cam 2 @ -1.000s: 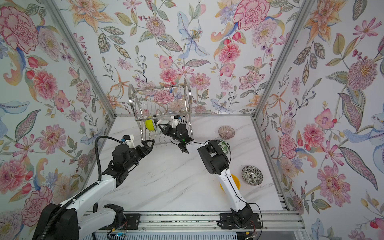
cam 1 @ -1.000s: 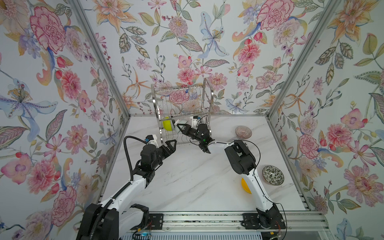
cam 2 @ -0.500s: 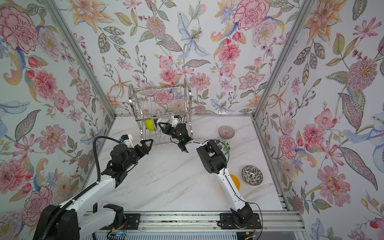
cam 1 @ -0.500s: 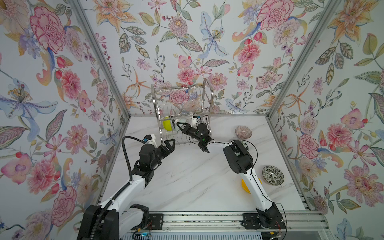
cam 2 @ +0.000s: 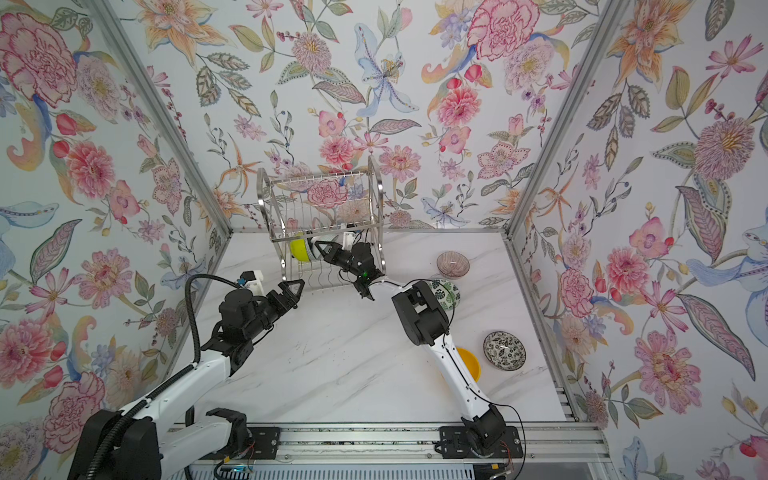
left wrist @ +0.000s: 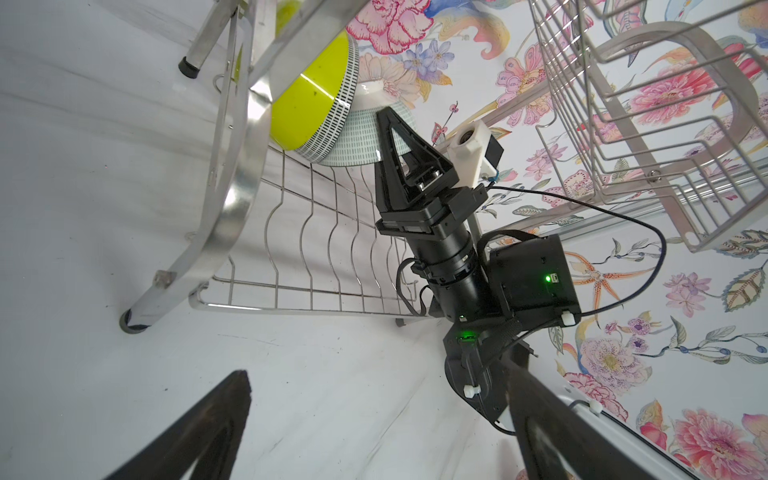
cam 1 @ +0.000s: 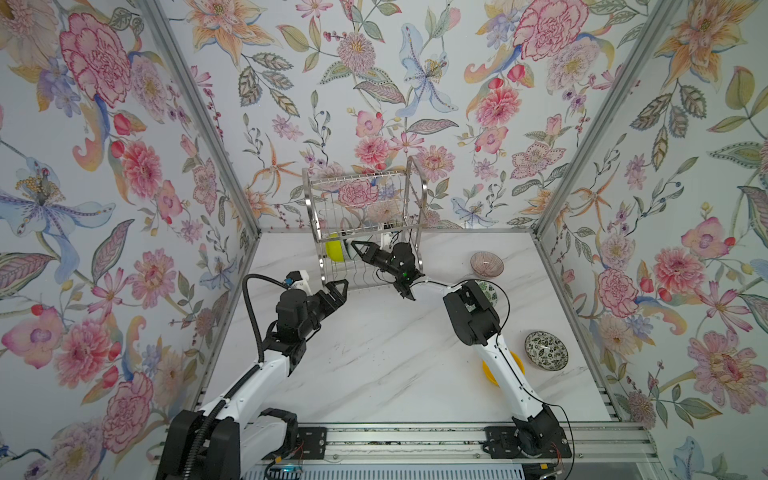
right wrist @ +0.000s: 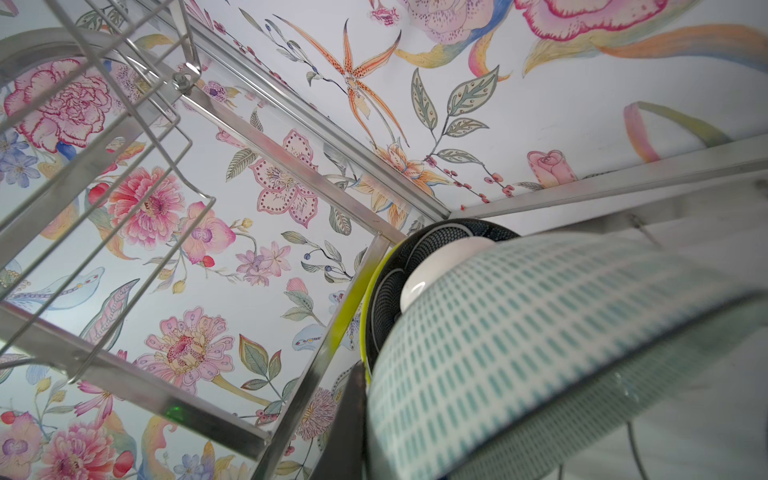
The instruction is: Load the bowls into the dish rack
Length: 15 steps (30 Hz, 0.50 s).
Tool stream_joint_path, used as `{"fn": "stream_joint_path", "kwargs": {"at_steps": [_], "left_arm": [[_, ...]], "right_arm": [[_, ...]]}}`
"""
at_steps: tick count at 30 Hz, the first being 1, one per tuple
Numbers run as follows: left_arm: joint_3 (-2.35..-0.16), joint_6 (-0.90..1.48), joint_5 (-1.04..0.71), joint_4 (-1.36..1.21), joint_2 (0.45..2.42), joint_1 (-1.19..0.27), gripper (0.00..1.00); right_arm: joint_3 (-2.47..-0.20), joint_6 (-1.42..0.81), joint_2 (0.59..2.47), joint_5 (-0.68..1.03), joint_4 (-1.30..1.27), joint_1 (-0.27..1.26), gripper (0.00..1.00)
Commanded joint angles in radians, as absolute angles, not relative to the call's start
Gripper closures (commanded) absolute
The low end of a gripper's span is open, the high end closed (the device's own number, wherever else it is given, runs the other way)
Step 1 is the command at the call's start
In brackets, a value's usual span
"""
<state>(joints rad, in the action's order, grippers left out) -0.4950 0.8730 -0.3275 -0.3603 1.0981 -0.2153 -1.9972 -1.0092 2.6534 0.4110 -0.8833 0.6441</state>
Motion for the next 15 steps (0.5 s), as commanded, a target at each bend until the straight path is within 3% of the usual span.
{"fn": "stream_joint_path", "kwargs": {"at_steps": [1, 15], "left_arm": [[-0.486, 0.868, -0.350, -0.368, 1.111, -0.201, 0.01], [-0.492, 0.870, -0.359, -0.382, 1.133, -0.193, 0.01]], "right_arm": [[-2.038, -0.992, 2.685, 0.442, -0.858, 0.633, 0.95], [-2.104, -0.973, 2.723, 0.480, -0.758, 0.614, 0.88]]}}
